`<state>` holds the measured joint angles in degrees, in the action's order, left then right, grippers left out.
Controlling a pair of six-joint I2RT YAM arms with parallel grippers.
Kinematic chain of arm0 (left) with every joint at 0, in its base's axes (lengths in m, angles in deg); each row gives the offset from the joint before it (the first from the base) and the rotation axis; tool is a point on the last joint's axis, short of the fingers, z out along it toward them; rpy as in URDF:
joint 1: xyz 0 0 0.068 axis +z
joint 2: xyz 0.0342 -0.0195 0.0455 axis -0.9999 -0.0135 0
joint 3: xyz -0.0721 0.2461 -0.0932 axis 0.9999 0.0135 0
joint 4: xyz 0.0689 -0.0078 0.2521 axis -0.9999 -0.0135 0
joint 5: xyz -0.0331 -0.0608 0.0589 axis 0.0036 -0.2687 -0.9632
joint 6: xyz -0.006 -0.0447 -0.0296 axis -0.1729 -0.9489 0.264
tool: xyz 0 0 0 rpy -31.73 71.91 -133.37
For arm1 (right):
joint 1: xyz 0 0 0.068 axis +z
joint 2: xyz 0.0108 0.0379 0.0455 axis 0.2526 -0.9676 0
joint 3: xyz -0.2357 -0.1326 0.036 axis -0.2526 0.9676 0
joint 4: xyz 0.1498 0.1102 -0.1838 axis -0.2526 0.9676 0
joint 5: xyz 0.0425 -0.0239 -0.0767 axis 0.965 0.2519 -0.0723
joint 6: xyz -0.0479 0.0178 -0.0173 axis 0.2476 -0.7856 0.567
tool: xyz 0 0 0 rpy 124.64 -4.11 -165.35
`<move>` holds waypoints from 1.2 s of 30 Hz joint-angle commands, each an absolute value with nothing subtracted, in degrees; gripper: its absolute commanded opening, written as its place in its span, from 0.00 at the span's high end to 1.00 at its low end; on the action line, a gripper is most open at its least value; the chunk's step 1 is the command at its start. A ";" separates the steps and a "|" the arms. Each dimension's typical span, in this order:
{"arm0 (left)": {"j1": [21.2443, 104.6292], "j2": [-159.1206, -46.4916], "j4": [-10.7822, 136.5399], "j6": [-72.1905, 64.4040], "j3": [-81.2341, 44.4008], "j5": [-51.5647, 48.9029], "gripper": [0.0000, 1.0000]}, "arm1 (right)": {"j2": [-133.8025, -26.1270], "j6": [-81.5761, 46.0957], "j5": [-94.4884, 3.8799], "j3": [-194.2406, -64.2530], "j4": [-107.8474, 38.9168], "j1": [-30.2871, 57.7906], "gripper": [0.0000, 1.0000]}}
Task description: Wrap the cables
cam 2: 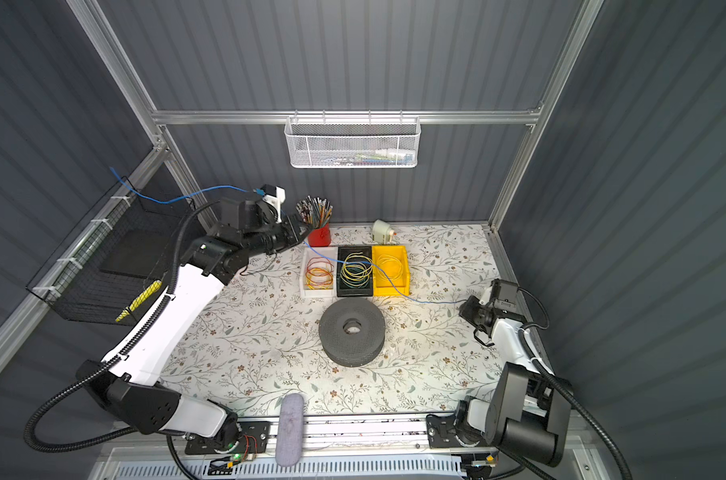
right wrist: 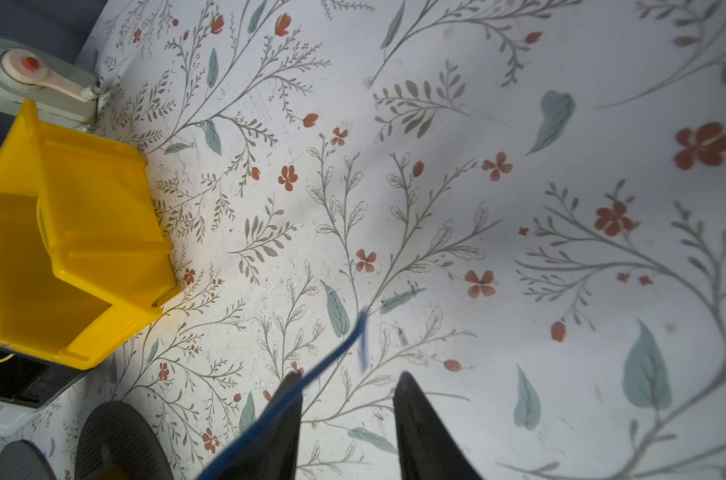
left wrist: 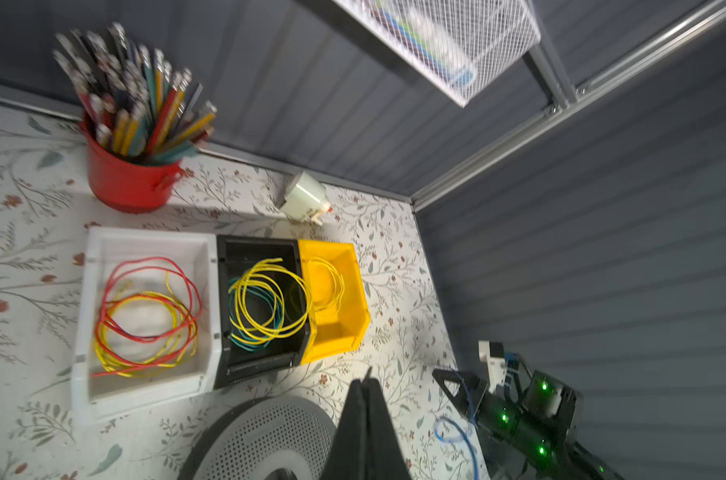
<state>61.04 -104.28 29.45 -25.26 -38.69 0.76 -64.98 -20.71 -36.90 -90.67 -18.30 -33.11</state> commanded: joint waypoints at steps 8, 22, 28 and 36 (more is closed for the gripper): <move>58.24 -94.97 44.29 -24.02 -23.54 -8.46 1.00 | -63.06 -19.17 -28.50 -93.55 -12.27 -29.36 0.36; 54.25 -96.40 60.40 -13.64 -13.19 -7.19 1.00 | -42.82 -26.20 -19.25 -89.13 -0.75 -22.83 0.28; 49.46 -100.72 57.55 -11.05 -14.62 -5.75 1.00 | -39.08 -26.05 -12.96 -96.93 3.85 -22.28 0.31; 41.71 -104.02 57.57 -11.05 -10.29 -14.75 1.00 | -45.28 -29.61 -7.11 -113.16 -1.34 -12.10 0.32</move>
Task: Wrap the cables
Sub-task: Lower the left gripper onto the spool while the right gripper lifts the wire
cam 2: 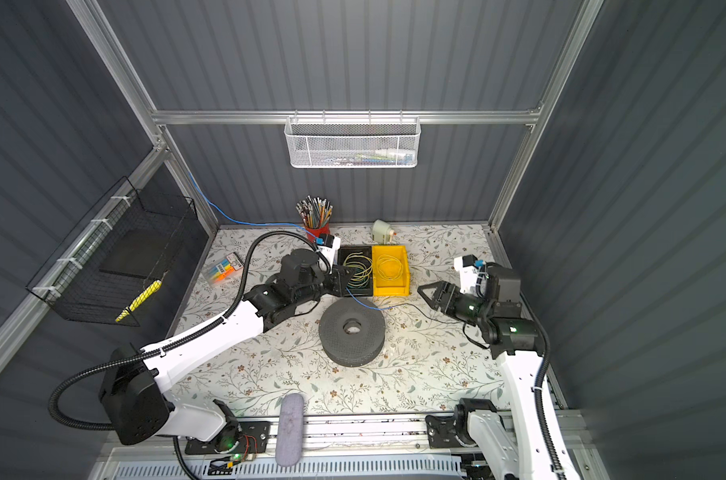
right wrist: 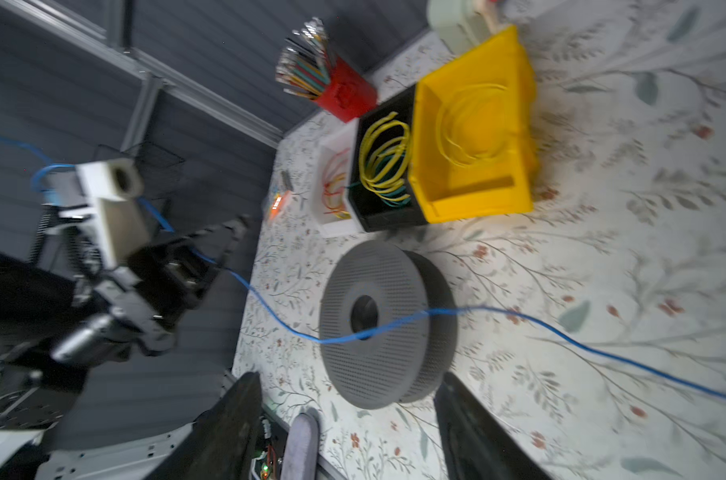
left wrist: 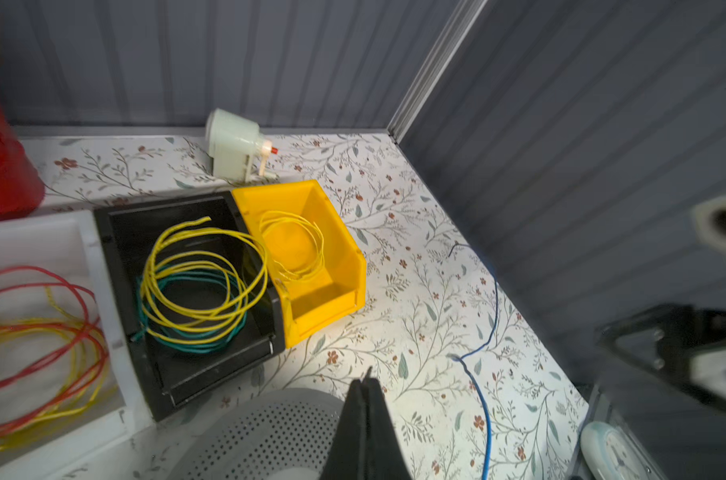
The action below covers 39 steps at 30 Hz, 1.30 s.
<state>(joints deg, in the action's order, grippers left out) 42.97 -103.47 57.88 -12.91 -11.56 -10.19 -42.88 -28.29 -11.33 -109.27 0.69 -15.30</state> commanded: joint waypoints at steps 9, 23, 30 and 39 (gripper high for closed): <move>38.50 -101.39 57.18 -7.61 -3.70 -25.50 1.00 | -59.26 -32.52 -3.24 -132.29 -11.04 -0.40 0.30; 37.64 -98.19 54.03 -4.91 -1.61 -25.49 1.00 | -97.45 -22.30 -0.32 -184.22 2.36 16.21 0.23; 35.64 -99.39 53.65 -5.30 -1.87 -27.00 1.00 | -115.50 -23.58 5.05 -205.03 3.94 20.71 0.22; 34.14 -100.37 52.53 -5.63 -1.22 -26.05 1.00 | -116.62 -15.59 7.16 -201.55 7.33 24.00 0.21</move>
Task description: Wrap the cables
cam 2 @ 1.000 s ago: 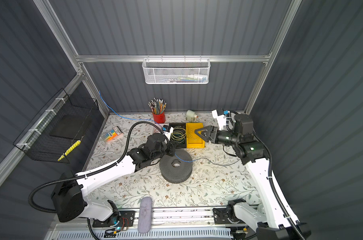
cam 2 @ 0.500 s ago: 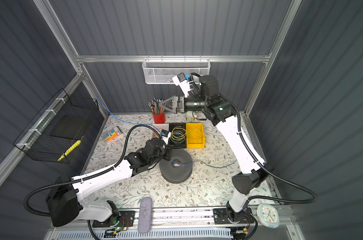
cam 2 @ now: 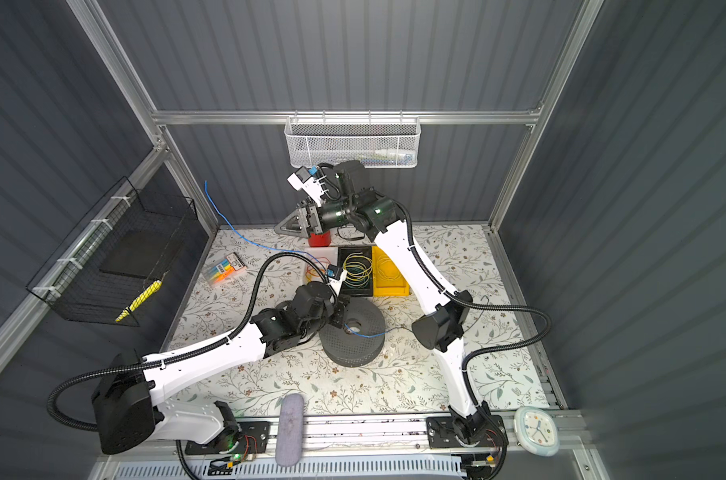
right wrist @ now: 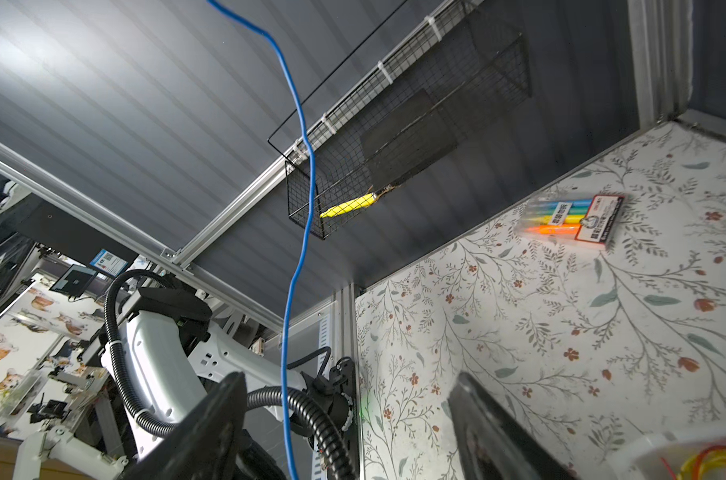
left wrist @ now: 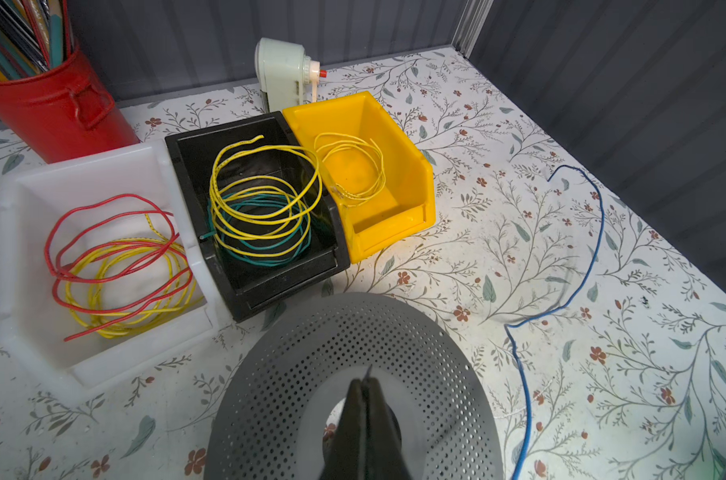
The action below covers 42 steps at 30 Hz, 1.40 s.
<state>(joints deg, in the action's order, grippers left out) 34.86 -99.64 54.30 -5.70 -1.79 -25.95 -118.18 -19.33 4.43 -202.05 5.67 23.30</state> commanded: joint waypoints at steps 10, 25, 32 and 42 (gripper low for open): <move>33.04 -101.26 51.96 -5.97 -1.24 -26.31 1.00 | -116.24 -10.38 8.05 -199.56 12.92 26.19 0.24; 32.86 -100.91 50.25 -5.97 -0.93 -27.31 1.00 | -116.35 -10.61 10.57 -199.03 12.21 27.82 0.52; 32.85 -101.26 49.52 -5.99 -0.95 -27.33 1.00 | -116.17 -8.85 10.83 -198.94 13.93 27.95 0.66; 32.87 -100.20 48.84 -7.16 0.09 -29.15 1.00 | -115.67 -7.98 10.54 -198.25 14.09 28.05 0.84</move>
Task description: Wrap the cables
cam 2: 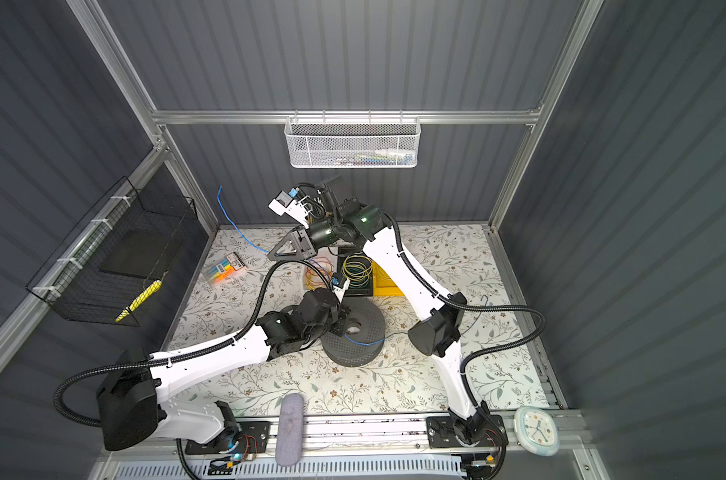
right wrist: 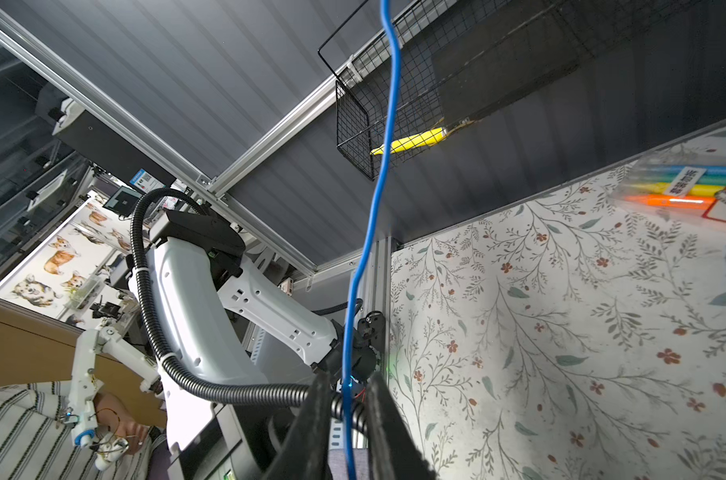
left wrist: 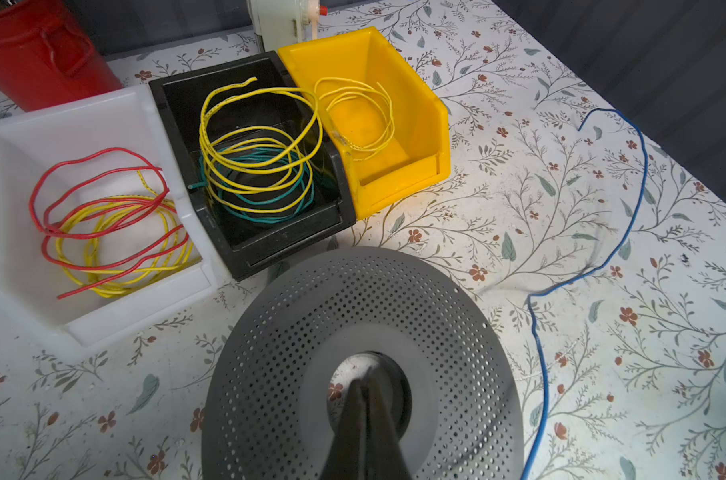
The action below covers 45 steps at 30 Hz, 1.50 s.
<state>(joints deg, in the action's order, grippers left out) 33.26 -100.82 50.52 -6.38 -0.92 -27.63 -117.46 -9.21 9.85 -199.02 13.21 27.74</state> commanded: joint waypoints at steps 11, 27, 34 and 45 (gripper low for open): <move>32.88 -97.88 46.39 -9.45 0.84 -29.21 0.67 | -112.52 -4.42 4.37 -195.76 14.62 27.52 1.00; 32.95 -67.46 22.33 -27.44 7.96 -35.97 0.38 | -111.17 0.14 4.83 -187.70 9.37 26.05 1.00; 32.98 -66.11 9.20 -41.48 7.15 -47.67 0.43 | -108.90 7.73 1.73 -185.26 11.73 29.95 0.99; 41.33 -69.51 30.06 -40.03 14.57 -24.11 0.46 | -83.60 -7.46 -1.40 -135.91 -27.00 29.95 1.00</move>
